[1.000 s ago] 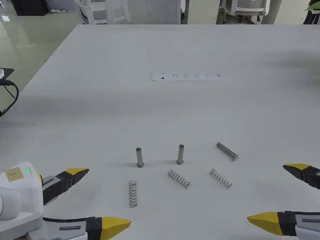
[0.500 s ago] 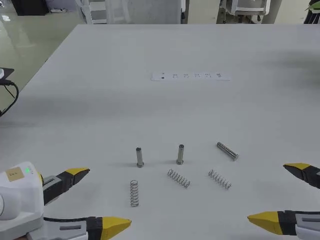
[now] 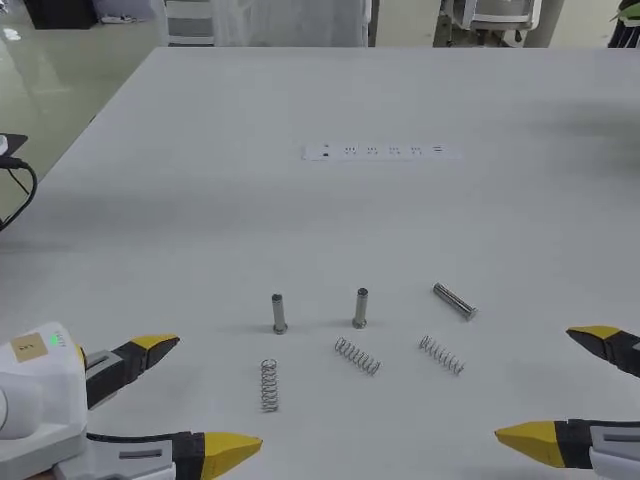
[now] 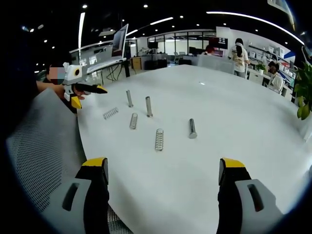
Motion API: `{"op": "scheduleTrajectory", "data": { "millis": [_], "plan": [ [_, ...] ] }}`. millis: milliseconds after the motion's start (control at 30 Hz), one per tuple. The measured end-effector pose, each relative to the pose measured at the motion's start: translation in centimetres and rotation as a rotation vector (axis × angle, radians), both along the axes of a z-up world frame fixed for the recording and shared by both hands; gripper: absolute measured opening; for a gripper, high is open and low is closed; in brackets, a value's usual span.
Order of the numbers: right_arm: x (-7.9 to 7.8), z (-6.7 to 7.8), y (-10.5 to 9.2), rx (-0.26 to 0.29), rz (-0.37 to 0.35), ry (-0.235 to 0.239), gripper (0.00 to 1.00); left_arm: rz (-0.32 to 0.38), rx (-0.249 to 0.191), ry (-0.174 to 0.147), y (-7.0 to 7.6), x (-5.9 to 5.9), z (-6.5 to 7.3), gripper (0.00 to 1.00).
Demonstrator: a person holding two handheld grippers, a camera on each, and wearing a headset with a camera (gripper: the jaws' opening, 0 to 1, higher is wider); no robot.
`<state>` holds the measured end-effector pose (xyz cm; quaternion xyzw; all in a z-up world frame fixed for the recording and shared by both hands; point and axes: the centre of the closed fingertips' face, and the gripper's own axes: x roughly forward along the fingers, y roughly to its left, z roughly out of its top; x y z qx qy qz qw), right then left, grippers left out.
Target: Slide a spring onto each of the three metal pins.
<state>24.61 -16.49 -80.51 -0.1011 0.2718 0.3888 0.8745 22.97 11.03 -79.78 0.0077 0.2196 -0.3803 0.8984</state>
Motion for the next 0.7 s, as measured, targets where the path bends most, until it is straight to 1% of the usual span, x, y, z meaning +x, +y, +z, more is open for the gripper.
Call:
{"op": "scheduleTrajectory", "data": {
  "millis": [333, 700],
  "plan": [
    [-0.16, -0.20, -0.16, -0.001, -0.008, 0.005, 0.94, -0.004, 0.001, 0.001, 0.00, 0.06, -0.02, 0.90],
    [0.09, -0.04, -0.08, -0.006, -0.005, 0.003, 0.94, -0.002, 0.004, 0.001, 0.21, 0.05, -0.02, 0.90]
  ]
}}
